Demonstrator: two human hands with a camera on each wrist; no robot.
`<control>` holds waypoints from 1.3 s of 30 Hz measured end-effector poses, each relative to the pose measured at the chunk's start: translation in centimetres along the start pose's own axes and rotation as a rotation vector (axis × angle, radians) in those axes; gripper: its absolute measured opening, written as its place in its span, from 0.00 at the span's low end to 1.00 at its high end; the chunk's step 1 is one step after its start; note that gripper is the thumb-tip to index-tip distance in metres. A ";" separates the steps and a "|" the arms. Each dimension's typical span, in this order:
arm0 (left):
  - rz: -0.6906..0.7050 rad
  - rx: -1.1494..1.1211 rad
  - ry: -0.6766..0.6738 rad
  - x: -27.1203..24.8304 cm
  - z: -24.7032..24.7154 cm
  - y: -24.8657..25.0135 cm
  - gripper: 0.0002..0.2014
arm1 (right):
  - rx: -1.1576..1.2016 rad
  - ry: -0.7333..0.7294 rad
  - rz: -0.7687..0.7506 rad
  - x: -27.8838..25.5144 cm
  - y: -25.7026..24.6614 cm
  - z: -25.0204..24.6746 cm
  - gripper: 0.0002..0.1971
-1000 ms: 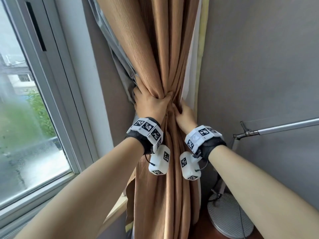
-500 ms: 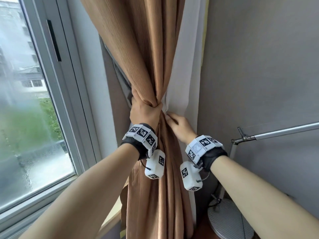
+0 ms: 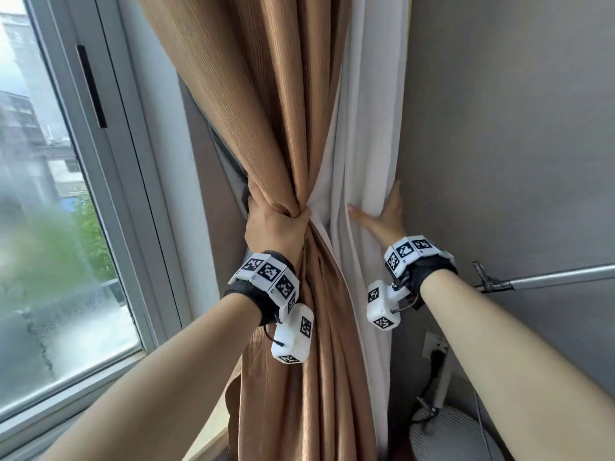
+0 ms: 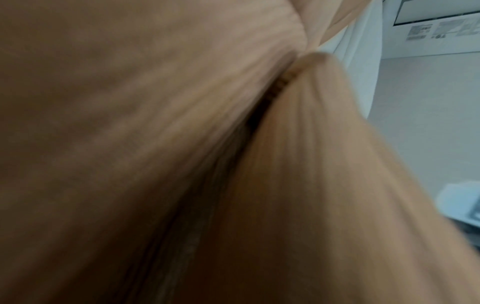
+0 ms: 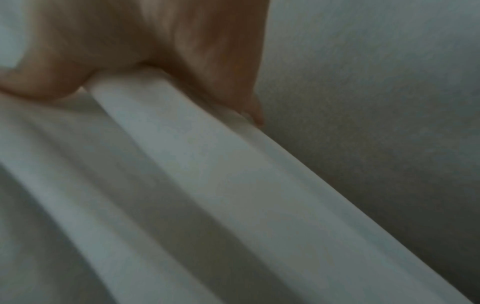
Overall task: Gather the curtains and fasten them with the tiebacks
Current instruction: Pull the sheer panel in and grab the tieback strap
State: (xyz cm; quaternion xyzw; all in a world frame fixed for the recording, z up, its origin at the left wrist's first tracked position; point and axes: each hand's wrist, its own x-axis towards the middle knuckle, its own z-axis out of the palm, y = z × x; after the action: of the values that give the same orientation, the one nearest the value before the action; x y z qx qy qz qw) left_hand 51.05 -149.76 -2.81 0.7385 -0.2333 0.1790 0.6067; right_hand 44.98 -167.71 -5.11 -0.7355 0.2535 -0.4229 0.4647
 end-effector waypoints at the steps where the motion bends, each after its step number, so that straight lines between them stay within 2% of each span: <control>1: -0.002 0.002 0.006 0.1 0.1 -0.1 0.47 | 0.013 -0.045 0.008 0.4 0.1 0.4 0.64; 5: 0.003 0.002 0.023 0.5 0.5 -0.5 0.46 | 0.176 -0.218 0.052 0.8 0.1 2.6 0.65; 10: -0.009 0.000 0.027 0.8 0.6 -0.8 0.48 | 0.250 -0.265 0.076 0.7 0.7 5.3 0.65; 12: -0.001 -0.003 0.034 0.8 0.6 -1.0 0.48 | 0.306 -0.258 0.051 -0.3 0.1 5.4 0.56; 16: 0.021 -0.006 0.027 0.6 0.5 -1.0 0.50 | 0.359 -0.278 0.064 -3.2 -1.8 4.9 0.29; 21: 0.001 -0.009 -0.018 0.5 0.1 -0.9 0.50 | 0.176 -0.187 0.021 -7.0 -3.4 4.6 0.23; 25: 0.009 -0.043 -0.053 0.4 -0.9 -1.1 0.48 | 0.108 -0.254 -0.038 -9.6 -4.1 4.3 0.20; 29: 0.037 -0.088 -0.125 0.3 -2.8 -1.8 0.45 | 0.076 -0.347 -0.049 -11.6 -4.9 4.3 0.25; 33: 0.072 -0.137 -0.173 0.4 -4.7 -2.7 0.38 | 0.061 -0.403 -0.015 -13.0 -5.4 4.8 0.42; 35: 0.114 -0.152 -0.162 0.5 -5.5 -3.2 0.35 | 0.029 -0.358 -0.049 -13.2 -5.6 5.9 0.49; 37: 0.172 -0.137 -0.163 0.4 -6.3 -3.6 0.38 | -0.031 -0.300 -0.105 -12.7 -4.8 7.8 0.61; 39: 0.196 -0.144 -0.191 0.1 -7.2 -3.8 0.39 | -0.075 -0.252 -0.149 -11.3 -2.6 9.5 0.64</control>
State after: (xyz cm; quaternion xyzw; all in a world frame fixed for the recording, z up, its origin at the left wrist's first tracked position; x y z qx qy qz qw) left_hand 53.40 -142.14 -4.46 0.6806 -0.3730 0.1493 0.6126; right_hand 47.20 -153.42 -9.11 -0.8163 0.1534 -0.3511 0.4322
